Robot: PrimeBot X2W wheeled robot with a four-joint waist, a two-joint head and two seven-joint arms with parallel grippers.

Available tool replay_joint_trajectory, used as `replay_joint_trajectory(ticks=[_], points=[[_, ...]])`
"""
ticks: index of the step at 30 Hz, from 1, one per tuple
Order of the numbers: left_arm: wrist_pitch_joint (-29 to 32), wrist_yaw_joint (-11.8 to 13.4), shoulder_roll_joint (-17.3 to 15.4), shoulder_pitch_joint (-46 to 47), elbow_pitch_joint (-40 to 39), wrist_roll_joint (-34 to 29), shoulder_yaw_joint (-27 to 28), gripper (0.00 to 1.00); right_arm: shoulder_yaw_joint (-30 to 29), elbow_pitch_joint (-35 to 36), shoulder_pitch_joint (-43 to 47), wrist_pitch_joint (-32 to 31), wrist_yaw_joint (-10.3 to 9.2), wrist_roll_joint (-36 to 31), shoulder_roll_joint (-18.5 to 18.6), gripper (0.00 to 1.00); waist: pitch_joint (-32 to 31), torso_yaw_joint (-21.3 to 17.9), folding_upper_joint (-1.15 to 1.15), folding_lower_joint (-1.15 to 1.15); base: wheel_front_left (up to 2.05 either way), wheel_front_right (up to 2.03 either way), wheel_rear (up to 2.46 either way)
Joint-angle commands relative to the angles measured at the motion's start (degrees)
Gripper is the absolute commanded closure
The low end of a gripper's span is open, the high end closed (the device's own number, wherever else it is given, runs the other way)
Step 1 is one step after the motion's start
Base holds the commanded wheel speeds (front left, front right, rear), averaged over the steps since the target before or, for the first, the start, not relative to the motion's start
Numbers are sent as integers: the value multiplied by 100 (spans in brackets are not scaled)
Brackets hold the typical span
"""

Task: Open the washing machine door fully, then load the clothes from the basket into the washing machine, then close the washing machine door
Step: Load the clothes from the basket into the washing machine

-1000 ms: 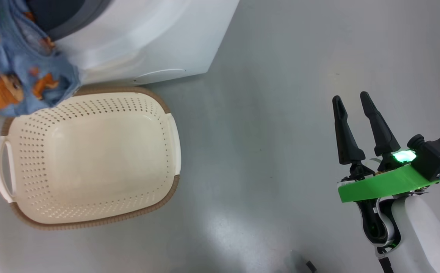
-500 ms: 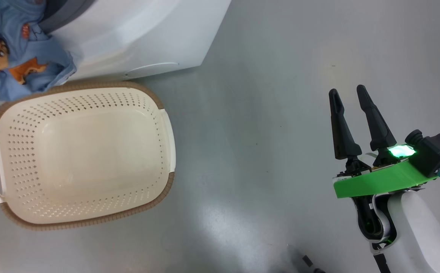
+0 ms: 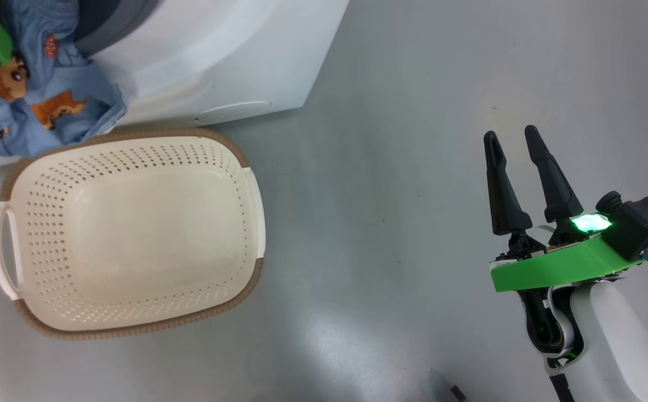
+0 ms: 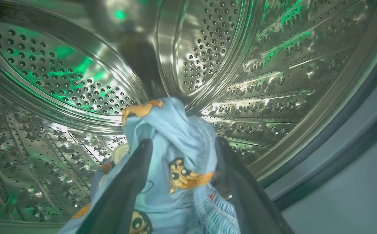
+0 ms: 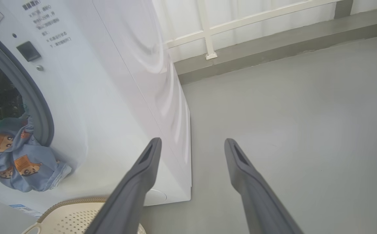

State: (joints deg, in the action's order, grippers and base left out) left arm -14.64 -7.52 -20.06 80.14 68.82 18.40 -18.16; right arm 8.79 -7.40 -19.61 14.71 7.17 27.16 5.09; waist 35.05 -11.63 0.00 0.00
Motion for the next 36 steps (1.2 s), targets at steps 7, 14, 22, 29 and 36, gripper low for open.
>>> replay_joint_trajectory(ticks=[7,14,22,29,36], points=[[-34,4,-252,-250,-295,466,-63,0,95,96,82,29,32,-21,26,0,-257,98,0,0,0,0,0],[-35,4,-258,-898,-786,857,187,0,82,69,154,29,32,-9,82,0,-536,174,0,0,0,0,0],[-35,4,-228,-2050,-2016,937,795,0,-21,31,332,29,32,1,251,0,-975,334,0,0,0,0,0],[-35,4,-107,-2844,-2623,724,1236,0,-78,-16,458,29,32,22,337,0,-1322,457,0,0,0,0,0],[-36,4,133,-3627,-3247,535,1567,0,-112,-112,627,29,32,59,445,0,-1692,605,0,0,0,0,0]])
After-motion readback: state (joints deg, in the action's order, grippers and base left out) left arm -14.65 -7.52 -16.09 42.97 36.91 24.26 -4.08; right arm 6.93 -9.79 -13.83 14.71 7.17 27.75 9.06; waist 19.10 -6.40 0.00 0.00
